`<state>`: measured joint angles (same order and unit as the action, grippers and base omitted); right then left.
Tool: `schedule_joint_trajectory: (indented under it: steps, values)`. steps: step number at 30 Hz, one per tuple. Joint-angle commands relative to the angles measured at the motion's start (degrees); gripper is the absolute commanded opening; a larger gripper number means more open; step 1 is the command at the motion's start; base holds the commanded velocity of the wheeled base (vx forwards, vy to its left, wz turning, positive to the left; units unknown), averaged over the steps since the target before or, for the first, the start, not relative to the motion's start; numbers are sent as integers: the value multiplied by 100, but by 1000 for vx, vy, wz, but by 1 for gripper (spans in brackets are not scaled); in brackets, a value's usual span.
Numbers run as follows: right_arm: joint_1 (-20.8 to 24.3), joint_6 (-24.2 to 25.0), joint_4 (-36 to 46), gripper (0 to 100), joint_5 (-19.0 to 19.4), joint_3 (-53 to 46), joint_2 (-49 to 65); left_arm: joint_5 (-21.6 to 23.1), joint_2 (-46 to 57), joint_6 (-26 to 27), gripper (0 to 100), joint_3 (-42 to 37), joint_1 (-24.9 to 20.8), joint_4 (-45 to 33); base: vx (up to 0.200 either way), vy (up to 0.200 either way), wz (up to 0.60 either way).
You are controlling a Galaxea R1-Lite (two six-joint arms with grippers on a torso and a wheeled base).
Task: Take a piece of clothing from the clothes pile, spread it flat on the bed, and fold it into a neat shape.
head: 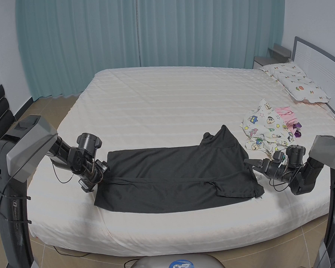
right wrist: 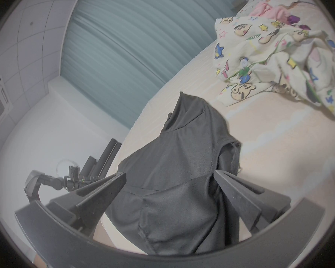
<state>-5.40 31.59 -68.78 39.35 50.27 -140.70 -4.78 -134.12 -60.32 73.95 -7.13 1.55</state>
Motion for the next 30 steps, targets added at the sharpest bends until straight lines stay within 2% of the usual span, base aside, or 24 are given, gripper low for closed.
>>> schedule_joint_trajectory:
  steps: [1,3,6,9,12,14,16,17,19,24,30]
  values:
    - [-119,296,-382,100,-112,-589,535,232,729,20,100,-495,107,47,0,0,0]
    - [-137,533,-760,100,-138,-1081,825,478,1099,29,100,-856,177,74,0,0,0]
    - [-128,638,-1023,100,-288,-1573,1045,566,1266,29,100,-1128,177,91,0,0,0]
    - [13,849,-1366,100,-762,-2215,1186,724,1406,11,100,-1515,168,241,0,0,0]
    - [74,1271,-1797,100,-920,-2610,1168,865,1468,-50,100,-1770,80,434,0,0,0]
    - [145,1913,-2122,100,-973,-2830,1045,900,1494,-156,100,-1981,-87,645,0,0,0]
    - [171,2001,-2122,100,-982,-2821,1036,900,1494,-200,100,-2016,-131,680,0,0,0]
    - [268,2150,-2113,100,-1000,-2883,1054,961,1512,-384,100,-2130,-262,847,0,0,0]
    - [329,2150,-2113,100,-1008,-2909,1054,1023,1520,-419,100,-2183,-306,926,0,0,0]
    - [628,2159,-2113,100,-1052,-3032,1036,1084,1564,-454,100,-2236,-385,1023,0,-200,0]
    - [716,2159,-2113,100,-1483,-2980,913,1084,1564,-498,100,-2253,-385,1023,0,-200,0]
